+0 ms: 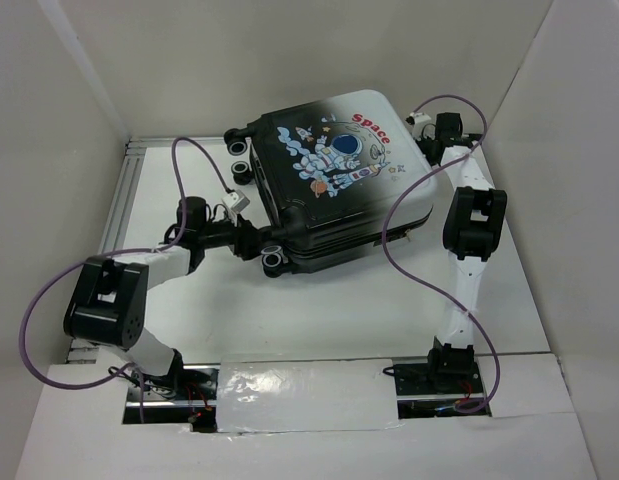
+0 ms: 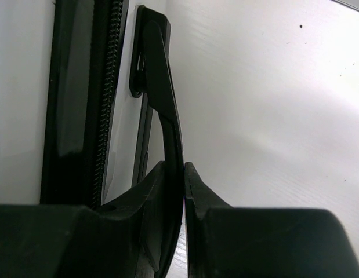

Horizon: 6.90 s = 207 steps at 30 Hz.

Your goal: Pack the luggage

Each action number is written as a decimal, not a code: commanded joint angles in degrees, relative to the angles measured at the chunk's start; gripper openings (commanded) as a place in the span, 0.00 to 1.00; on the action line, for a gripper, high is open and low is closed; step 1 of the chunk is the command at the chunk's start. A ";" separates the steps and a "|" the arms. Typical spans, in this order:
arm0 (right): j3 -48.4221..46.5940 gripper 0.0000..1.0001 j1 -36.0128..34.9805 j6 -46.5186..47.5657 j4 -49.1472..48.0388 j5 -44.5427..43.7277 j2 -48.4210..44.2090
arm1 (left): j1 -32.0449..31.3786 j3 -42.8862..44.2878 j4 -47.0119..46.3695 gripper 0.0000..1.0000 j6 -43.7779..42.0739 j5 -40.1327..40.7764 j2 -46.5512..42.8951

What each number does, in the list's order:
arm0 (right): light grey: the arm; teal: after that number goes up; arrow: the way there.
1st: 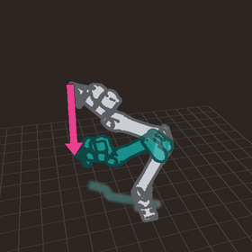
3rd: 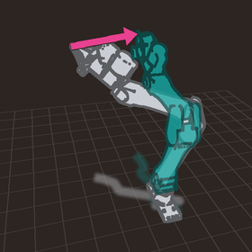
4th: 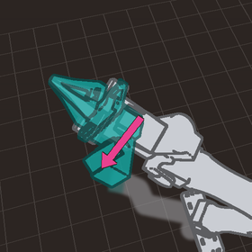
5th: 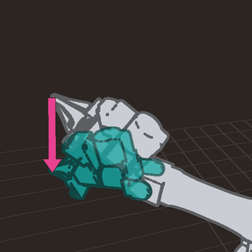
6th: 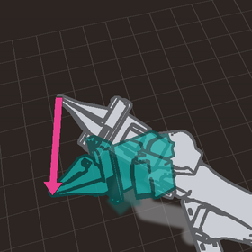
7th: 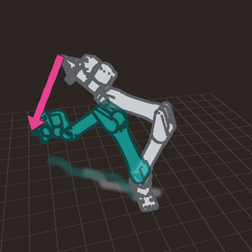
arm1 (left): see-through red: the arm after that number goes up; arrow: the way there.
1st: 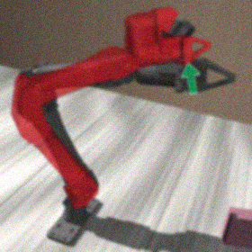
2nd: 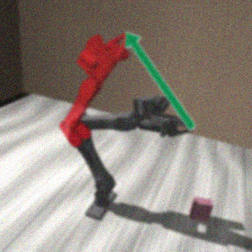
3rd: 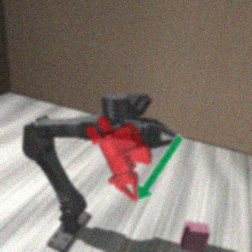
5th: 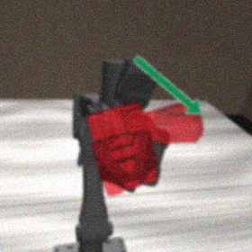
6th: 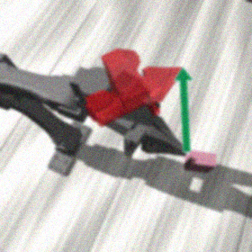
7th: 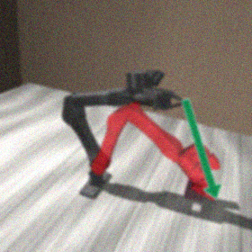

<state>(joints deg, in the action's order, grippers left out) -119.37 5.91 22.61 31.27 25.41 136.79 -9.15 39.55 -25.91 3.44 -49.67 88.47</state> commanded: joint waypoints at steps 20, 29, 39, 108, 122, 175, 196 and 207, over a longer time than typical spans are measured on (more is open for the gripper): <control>4.40 0.00 -0.20 1.91 2.13 1.05 1.64 | -5.53 3.60 -22.43 0.44 7.10 -7.02 9.61; 4.94 0.00 -0.20 -4.58 0.99 -2.99 2.25 | -5.45 1.41 -17.52 0.00 7.10 1.56 6.30; 18.99 0.00 -0.20 -28.56 -6.12 -1.16 -3.27 | -8.59 -13.70 -22.97 0.00 23.18 13.61 -9.36; 54.67 0.00 -13.91 -71.55 -27.74 -13.10 -21.83 | -20.45 -26.53 -34.01 0.00 26.79 31.54 -22.54; 52.57 0.00 -19.45 -77.54 -26.87 -18.47 -19.19 | -45.07 -31.28 -23.92 0.00 13.34 47.55 -32.82; 55.75 0.00 -20.06 -70.60 -30.83 -12.58 -22.53 | -7.83 -19.16 -12.69 0.00 17.83 23.20 -29.48; 22.00 0.00 -5.83 -39.40 -12.19 2.51 -4.98 | 33.22 -3.24 -13.70 0.62 16.51 6.28 -11.49; 1.69 0.00 -3.28 -29.03 -0.86 0.68 5.58 | 31.65 11.48 -16.63 0.58 -0.54 -7.98 9.06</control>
<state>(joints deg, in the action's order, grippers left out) -116.90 0.14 -15.20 24.62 30.28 138.41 23.46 44.80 -38.00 10.57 -50.02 94.24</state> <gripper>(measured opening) 0.265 0.576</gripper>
